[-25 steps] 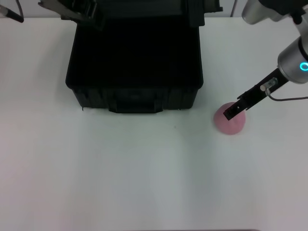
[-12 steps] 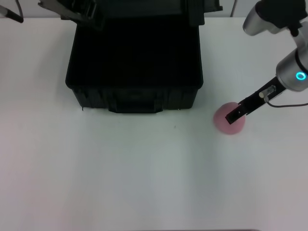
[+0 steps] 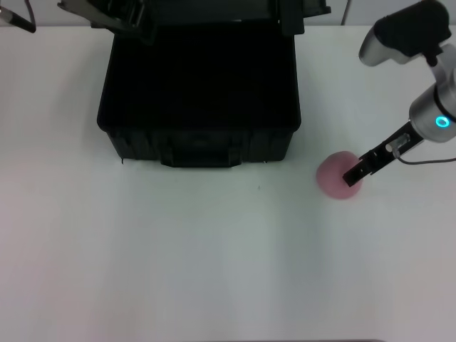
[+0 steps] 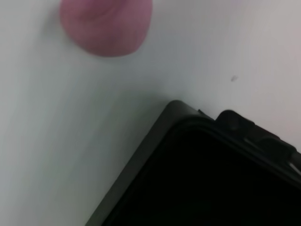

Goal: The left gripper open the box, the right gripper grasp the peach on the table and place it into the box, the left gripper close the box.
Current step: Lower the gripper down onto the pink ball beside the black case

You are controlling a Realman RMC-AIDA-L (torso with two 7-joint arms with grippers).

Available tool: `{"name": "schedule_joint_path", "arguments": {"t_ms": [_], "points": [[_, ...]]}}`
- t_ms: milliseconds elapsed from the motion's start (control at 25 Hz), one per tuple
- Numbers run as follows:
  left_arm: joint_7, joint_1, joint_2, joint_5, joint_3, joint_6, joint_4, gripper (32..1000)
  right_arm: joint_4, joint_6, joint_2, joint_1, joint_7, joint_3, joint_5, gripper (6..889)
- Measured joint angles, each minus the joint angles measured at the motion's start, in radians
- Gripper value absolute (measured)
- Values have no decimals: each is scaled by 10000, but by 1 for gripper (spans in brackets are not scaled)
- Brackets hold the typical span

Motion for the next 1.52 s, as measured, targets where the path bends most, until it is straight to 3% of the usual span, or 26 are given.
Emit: {"name": "schedule_joint_path", "arguments": {"t_ms": [240,1240,1440,1520], "points": [[1,-10,0,0,9,0,1,405,430,-302,45,66,-323,124,217,776],[1,-98,-12,0,54,0,-12,405,1442,-1356,138,105,-580,31,593,770],[1,-112,-15,-1,56,0,-15,405,1523,-1476,136,112,-580,36,600,645],[1,-118,-15,-1,56,0,-15,405,1581,-1505,136,121,-580,33,611,641]]}}
